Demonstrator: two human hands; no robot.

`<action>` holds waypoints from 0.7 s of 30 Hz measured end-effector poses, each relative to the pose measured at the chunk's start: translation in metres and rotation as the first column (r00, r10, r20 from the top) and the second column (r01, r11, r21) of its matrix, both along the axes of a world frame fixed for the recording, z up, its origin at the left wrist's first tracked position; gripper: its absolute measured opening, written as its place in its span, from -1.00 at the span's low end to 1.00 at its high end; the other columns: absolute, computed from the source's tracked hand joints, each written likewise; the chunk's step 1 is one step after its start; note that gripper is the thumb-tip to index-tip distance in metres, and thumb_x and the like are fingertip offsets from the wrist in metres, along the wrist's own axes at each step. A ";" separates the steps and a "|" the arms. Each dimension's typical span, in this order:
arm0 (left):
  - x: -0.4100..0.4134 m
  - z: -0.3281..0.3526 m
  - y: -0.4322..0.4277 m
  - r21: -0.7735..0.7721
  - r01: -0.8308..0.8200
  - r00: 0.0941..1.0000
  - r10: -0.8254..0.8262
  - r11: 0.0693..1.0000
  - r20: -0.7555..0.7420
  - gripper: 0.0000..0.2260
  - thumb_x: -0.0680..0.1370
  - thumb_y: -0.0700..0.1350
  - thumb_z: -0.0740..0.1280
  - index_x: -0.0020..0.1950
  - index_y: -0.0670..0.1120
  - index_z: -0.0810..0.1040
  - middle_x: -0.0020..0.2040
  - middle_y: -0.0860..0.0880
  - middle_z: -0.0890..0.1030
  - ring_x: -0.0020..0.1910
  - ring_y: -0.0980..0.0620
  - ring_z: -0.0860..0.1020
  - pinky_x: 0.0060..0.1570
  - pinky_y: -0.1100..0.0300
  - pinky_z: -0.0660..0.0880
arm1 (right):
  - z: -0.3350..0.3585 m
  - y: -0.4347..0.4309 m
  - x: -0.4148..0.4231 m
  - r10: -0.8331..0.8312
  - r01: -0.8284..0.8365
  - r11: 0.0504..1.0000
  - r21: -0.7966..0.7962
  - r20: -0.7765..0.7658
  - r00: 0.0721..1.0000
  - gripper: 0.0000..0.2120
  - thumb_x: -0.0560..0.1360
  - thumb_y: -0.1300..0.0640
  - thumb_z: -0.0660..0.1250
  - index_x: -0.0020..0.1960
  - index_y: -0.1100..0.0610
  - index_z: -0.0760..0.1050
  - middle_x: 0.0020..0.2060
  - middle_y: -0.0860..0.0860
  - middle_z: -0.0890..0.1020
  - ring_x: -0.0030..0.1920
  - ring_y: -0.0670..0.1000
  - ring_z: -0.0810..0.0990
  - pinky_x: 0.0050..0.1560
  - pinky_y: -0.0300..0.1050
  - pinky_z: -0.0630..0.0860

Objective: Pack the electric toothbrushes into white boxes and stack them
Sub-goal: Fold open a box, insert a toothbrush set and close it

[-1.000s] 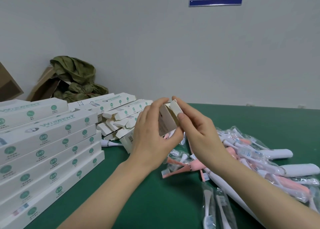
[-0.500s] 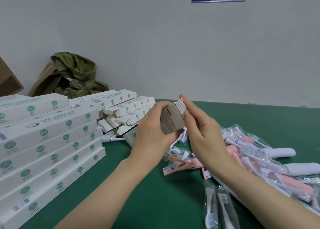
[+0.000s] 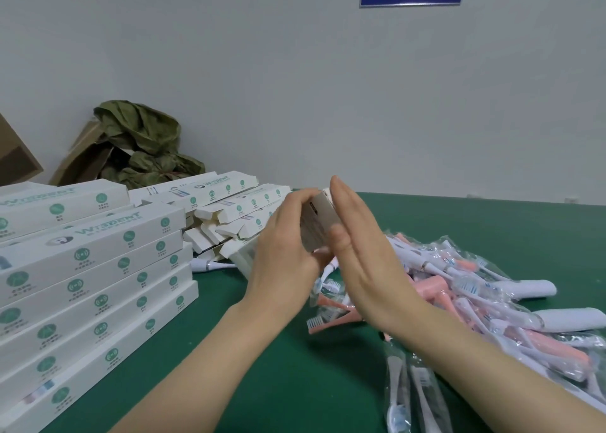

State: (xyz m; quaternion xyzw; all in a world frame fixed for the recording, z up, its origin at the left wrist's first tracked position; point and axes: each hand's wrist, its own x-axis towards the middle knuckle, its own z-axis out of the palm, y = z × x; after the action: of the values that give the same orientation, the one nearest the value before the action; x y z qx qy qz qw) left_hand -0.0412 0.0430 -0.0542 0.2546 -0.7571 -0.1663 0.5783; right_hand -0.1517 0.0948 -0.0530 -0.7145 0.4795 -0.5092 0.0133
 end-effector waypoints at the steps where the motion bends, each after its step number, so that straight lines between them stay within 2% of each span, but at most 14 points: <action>1: 0.002 0.003 -0.001 -0.050 -0.039 0.999 0.038 0.998 -0.027 -0.51 0.33 -0.16 0.53 0.13 0.14 0.40 0.01 0.22 0.48 0.00 0.34 0.41 0.00 0.54 0.29 | 0.006 0.000 -0.002 0.066 -0.069 0.998 0.009 0.164 0.984 -0.62 0.59 -0.17 -0.05 0.40 -0.25 0.10 0.38 -0.38 0.21 0.40 -0.36 0.18 0.36 -0.46 0.12; 2: 0.005 0.008 -0.003 -0.077 -0.070 0.993 0.063 0.995 -0.096 -0.51 0.35 -0.14 0.54 0.17 0.07 0.41 0.06 0.14 0.45 0.03 0.32 0.39 0.04 0.53 0.28 | 0.010 -0.002 -0.005 0.087 -0.092 0.996 -0.001 0.338 0.937 -0.67 0.59 -0.14 0.00 0.34 -0.23 0.26 0.30 -0.34 0.40 0.33 -0.32 0.35 0.32 -0.39 0.28; 4: 0.015 0.022 -0.006 -0.015 -0.001 0.942 -0.004 1.000 -0.335 -0.51 0.37 -0.10 0.52 0.21 0.00 0.38 0.14 0.01 0.45 0.09 0.23 0.44 0.13 0.43 0.35 | 0.015 -0.010 -0.017 -0.040 0.003 0.998 0.066 0.567 0.823 -0.82 0.62 0.02 0.11 0.10 -0.09 0.48 0.05 -0.16 0.61 0.14 -0.16 0.56 0.20 -0.19 0.48; 6: 0.024 0.034 -0.010 0.061 0.248 0.817 -0.175 0.967 -0.549 -0.45 0.35 -0.02 0.49 0.26 -0.06 0.36 0.12 -0.02 0.52 0.10 0.15 0.51 0.15 0.28 0.44 | 0.014 -0.016 -0.029 -0.221 0.003 0.943 0.333 0.618 0.754 -0.88 0.59 0.08 0.19 -0.01 0.06 0.49 -0.07 0.00 0.60 -0.02 0.00 0.58 0.15 -0.07 0.51; 7: 0.028 0.038 -0.011 0.081 0.397 0.738 -0.266 0.914 -0.620 -0.41 0.32 0.02 0.48 0.27 -0.09 0.36 0.09 0.01 0.56 0.11 0.12 0.53 0.15 0.25 0.46 | 0.012 -0.018 -0.034 -0.262 -0.083 0.890 0.447 0.654 0.709 -0.83 0.58 0.03 0.23 -0.01 0.14 0.48 -0.13 0.05 0.54 -0.13 0.04 0.52 0.09 -0.08 0.49; 9: 0.030 0.039 -0.017 0.104 0.646 0.584 -0.403 0.756 -0.705 -0.36 0.25 0.03 0.50 0.27 -0.08 0.40 0.10 0.03 0.60 0.15 0.10 0.54 0.16 0.27 0.45 | 0.007 -0.018 -0.039 -0.299 -0.333 0.768 0.548 0.765 0.570 -0.63 0.53 -0.10 0.26 0.03 0.24 0.44 -0.24 0.10 0.50 -0.24 0.06 0.47 -0.06 -0.11 0.49; 11: 0.027 0.036 -0.020 0.153 0.766 0.511 -0.447 0.625 -0.734 -0.32 0.17 0.03 0.59 0.23 -0.05 0.46 0.20 -0.02 0.58 0.22 0.07 0.53 0.21 0.25 0.44 | 0.007 -0.015 -0.043 -0.299 -0.552 0.672 0.494 0.863 0.408 -0.50 0.52 -0.14 0.26 0.13 0.31 0.41 -0.18 0.20 0.65 -0.23 0.11 0.64 -0.22 -0.12 0.60; 12: 0.026 0.034 -0.022 0.188 0.790 0.504 -0.443 0.584 -0.742 -0.29 0.14 0.02 0.62 0.23 -0.04 0.47 0.23 -0.05 0.56 0.24 0.05 0.52 0.24 0.23 0.43 | 0.008 -0.014 -0.047 -0.271 -0.627 0.660 0.413 0.910 0.314 -0.49 0.53 -0.10 0.26 0.18 0.34 0.40 -0.11 0.25 0.66 -0.21 0.13 0.68 -0.28 -0.12 0.62; 14: 0.025 0.029 -0.027 0.245 0.813 0.498 -0.414 0.528 -0.762 -0.25 0.13 -0.03 0.63 0.27 -0.07 0.45 0.26 -0.08 0.56 0.24 0.03 0.53 0.28 0.17 0.43 | 0.013 -0.013 -0.055 -0.227 -0.651 0.714 0.257 0.965 0.132 -0.58 0.54 0.02 0.26 0.18 0.37 0.43 -0.10 0.27 0.66 -0.25 0.13 0.69 -0.35 -0.13 0.63; 16: 0.026 0.026 -0.031 0.243 0.854 0.450 -0.419 0.460 -0.789 -0.27 0.16 -0.07 0.63 0.27 -0.10 0.44 0.22 -0.09 0.59 0.21 0.01 0.55 0.25 0.16 0.45 | 0.018 -0.013 -0.063 -0.235 -0.582 0.795 0.170 0.971 -0.037 -0.71 0.53 0.11 0.28 0.07 0.34 0.49 -0.18 0.24 0.67 -0.31 0.11 0.69 -0.38 -0.11 0.62; 17: 0.027 0.024 -0.032 0.228 0.871 0.423 -0.427 0.435 -0.799 -0.31 0.20 -0.09 0.61 0.27 -0.11 0.44 0.21 -0.10 0.60 0.21 0.00 0.55 0.20 0.18 0.48 | 0.019 -0.012 -0.065 -0.245 -0.545 0.821 0.170 0.967 -0.066 -0.78 0.53 0.15 0.29 0.04 0.31 0.51 -0.21 0.20 0.67 -0.33 0.08 0.68 -0.38 -0.10 0.62; 18: 0.027 0.022 -0.034 0.237 0.865 0.429 -0.409 0.442 -0.805 -0.38 0.28 -0.12 0.55 0.29 -0.13 0.42 0.21 -0.12 0.60 0.22 -0.01 0.55 0.15 0.21 0.51 | 0.017 -0.012 -0.067 -0.273 -0.500 0.838 0.220 0.961 -0.035 -0.83 0.52 0.17 0.31 0.01 0.28 0.51 -0.25 0.15 0.68 -0.35 0.03 0.67 -0.38 -0.07 0.59; 19: 0.025 0.020 -0.037 0.284 0.832 0.477 -0.353 0.477 -0.804 -0.45 0.38 -0.18 0.45 0.35 -0.14 0.39 0.23 -0.13 0.58 0.23 0.00 0.54 0.12 0.24 0.51 | 0.015 -0.011 -0.068 -0.305 -0.449 0.848 0.281 0.952 0.021 -0.88 0.52 0.17 0.32 -0.03 0.24 0.52 -0.32 0.09 0.67 -0.38 -0.02 0.66 -0.36 -0.07 0.54; 21: 0.023 0.017 -0.040 0.461 0.641 0.665 -0.144 0.614 -0.733 -0.41 0.49 -0.27 0.33 0.49 -0.11 0.22 0.35 -0.15 0.47 0.29 0.02 0.47 0.19 0.27 0.43 | 0.013 -0.012 -0.068 -0.311 -0.304 0.896 0.325 0.946 0.093 -0.89 0.52 0.17 0.35 -0.12 0.22 0.53 -0.38 0.04 0.65 -0.41 -0.07 0.63 -0.33 -0.13 0.52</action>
State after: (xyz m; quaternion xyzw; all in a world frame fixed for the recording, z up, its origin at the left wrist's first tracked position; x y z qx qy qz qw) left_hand -0.0184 0.0032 -0.0370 0.1927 -0.4358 -0.6409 0.6018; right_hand -0.2197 0.0825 -0.0397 -0.1551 0.4463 -0.7298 0.4942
